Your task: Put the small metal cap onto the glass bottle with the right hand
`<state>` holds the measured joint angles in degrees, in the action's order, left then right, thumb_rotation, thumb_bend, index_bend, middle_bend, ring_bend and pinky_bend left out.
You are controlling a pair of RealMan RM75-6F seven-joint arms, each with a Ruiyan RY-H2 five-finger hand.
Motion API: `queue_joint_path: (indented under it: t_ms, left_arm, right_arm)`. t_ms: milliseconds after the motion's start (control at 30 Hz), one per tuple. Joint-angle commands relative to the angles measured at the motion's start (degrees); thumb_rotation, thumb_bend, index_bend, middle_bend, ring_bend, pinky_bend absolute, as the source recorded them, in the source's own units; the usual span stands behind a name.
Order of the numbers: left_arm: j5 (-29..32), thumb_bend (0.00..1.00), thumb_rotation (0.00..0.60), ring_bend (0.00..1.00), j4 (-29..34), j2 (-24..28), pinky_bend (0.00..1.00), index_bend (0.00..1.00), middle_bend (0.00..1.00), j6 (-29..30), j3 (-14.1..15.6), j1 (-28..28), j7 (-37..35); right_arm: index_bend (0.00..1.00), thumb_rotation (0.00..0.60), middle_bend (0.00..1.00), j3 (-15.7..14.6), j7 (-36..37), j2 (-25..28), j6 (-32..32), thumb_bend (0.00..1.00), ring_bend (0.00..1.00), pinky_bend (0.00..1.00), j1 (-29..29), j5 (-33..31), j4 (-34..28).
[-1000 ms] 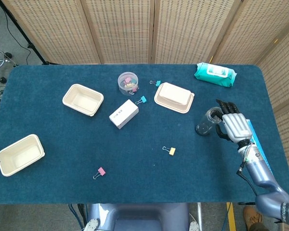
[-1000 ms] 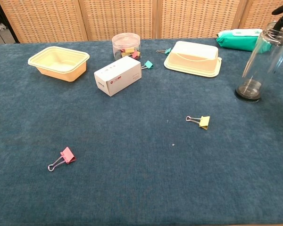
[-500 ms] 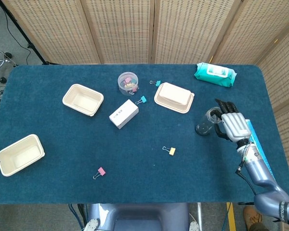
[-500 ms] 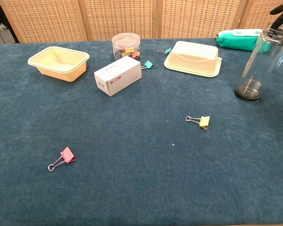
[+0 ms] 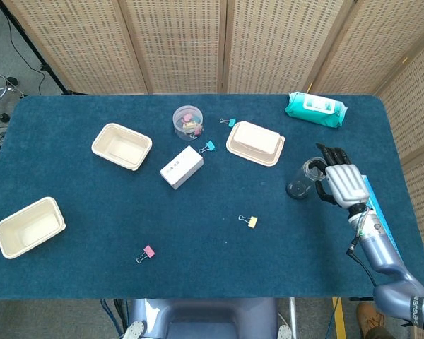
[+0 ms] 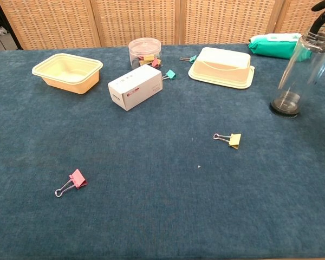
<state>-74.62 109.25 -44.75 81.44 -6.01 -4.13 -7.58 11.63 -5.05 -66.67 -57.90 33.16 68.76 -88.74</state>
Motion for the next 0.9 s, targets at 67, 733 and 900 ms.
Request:
queue_joint_path:
  t_ms: [67,733,900]
  left_arm:
    - [0.0,0.04,0.6,0.0,0.03,-0.02,0.0,0.0,0.0,0.02,0.01,0.0,0.06]
    - [-0.04,0.04,0.6,0.0,-0.06,0.12,0.0,0.0,0.0,-0.05,0.02,0.02,-0.3]
    - [-0.03,0.04,0.6,0.0,-0.07,0.21,0.0,0.0,0.0,0.02,-0.01,0.08,-0.62]
  right_arm:
    - [0.3,0.6,0.0,0.13,-0.17,-0.06,0.11,0.6,0.0,0.0,0.1,-0.4,0.19]
    - [0.3,0.6,0.0,-0.13,-1.95,-0.46,0.57,0.6,0.0,0.0,0.45,-1.45,0.35]
    - [0.29,0.6,0.0,-0.07,-1.94,0.79,-0.49,0.6,0.0,0.0,-0.03,-0.67,-1.55]
